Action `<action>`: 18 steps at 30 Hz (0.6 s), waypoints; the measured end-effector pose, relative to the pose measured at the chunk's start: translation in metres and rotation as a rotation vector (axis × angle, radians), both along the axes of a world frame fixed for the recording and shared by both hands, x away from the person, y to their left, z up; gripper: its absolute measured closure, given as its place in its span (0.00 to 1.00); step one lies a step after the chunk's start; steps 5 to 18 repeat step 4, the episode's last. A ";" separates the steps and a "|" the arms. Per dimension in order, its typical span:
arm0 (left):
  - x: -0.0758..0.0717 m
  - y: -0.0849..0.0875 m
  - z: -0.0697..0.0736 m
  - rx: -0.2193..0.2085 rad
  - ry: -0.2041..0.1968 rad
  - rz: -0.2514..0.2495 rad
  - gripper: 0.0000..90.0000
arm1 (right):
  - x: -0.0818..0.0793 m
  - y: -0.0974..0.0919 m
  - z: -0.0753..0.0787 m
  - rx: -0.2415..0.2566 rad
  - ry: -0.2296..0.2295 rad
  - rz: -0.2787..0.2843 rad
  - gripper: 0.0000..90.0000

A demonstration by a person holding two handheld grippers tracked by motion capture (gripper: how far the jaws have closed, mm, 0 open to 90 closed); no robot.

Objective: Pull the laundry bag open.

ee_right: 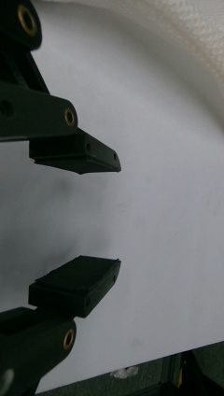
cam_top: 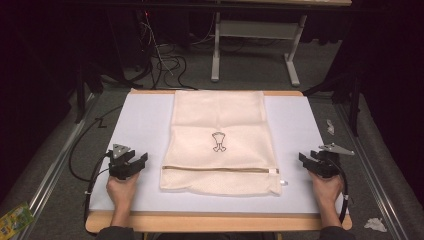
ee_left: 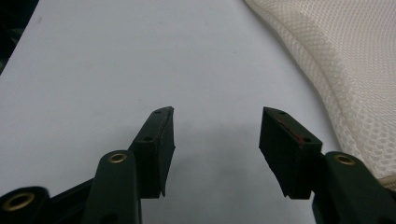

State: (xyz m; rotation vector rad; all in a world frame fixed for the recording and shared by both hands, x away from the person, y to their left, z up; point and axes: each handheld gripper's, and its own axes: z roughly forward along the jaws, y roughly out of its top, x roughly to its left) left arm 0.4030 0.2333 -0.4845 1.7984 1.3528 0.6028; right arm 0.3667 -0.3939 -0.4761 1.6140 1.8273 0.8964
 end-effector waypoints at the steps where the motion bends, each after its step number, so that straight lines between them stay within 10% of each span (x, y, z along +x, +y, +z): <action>1: 0.000 0.000 0.000 0.000 0.002 -0.002 0.49 | 0.000 0.002 0.000 -0.016 0.002 0.000 0.51; 18: 0.000 -0.001 0.000 0.000 0.011 -0.004 0.47 | 0.001 0.006 -0.001 -0.051 0.008 0.006 0.48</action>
